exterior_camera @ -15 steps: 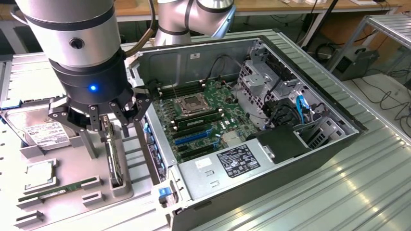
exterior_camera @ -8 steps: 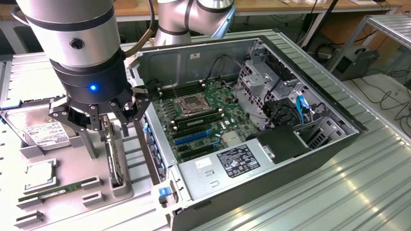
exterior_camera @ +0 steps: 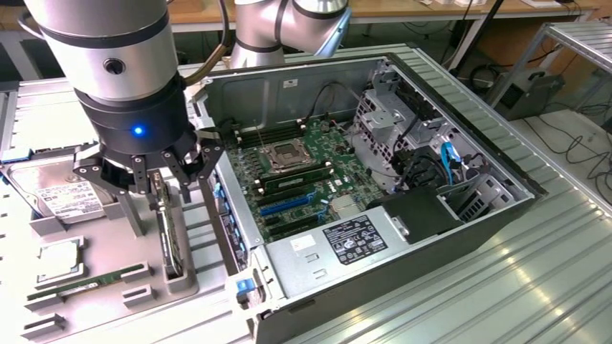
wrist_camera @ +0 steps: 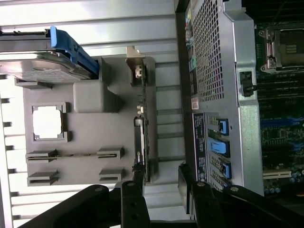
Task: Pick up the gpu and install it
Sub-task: 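Pick up the gpu and move the gpu toward the slot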
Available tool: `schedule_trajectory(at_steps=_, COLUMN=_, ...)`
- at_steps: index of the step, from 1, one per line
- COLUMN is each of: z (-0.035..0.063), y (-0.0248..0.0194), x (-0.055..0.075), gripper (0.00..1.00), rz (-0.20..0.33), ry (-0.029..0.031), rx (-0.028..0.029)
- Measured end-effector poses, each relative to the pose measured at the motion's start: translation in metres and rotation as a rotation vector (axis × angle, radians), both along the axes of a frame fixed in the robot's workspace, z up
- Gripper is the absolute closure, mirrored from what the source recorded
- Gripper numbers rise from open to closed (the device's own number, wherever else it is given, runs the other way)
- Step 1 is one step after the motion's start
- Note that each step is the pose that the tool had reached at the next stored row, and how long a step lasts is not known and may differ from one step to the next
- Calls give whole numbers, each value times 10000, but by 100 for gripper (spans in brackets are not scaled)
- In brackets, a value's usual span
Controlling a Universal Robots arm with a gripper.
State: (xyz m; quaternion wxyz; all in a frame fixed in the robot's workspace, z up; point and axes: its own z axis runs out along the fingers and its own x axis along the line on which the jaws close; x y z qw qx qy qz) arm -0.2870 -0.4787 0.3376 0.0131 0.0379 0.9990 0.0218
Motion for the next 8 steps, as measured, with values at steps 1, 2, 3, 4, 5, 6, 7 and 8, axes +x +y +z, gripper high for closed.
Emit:
schedule_trajectory(at_steps=1, z=-3, y=3, x=-1, gripper=58, rz=0, ry=0, rx=0)
schedule_trajectory(at_steps=2, z=-6, y=5, x=-1, gripper=58, rz=0, ry=0, rx=-1)
schedule_trajectory(at_steps=3, z=-9, y=7, x=-2, gripper=58, rz=0, ry=0, rx=-1)
schedule_trajectory(at_steps=4, z=-12, y=10, x=-2, gripper=58, rz=0, ry=0, rx=0)
schedule_trajectory(at_steps=5, z=-15, y=12, x=-3, gripper=58, rz=0, ry=0, rx=0)
schedule_trajectory(at_steps=6, z=-17, y=15, x=-4, gripper=58, rz=0, ry=1, rx=-1)
schedule_trajectory(at_steps=7, z=-21, y=18, x=-4, gripper=58, rz=0, ry=0, rx=0)
schedule_trajectory(at_steps=8, z=-23, y=21, x=-5, gripper=58, rz=0, ry=1, rx=-1)
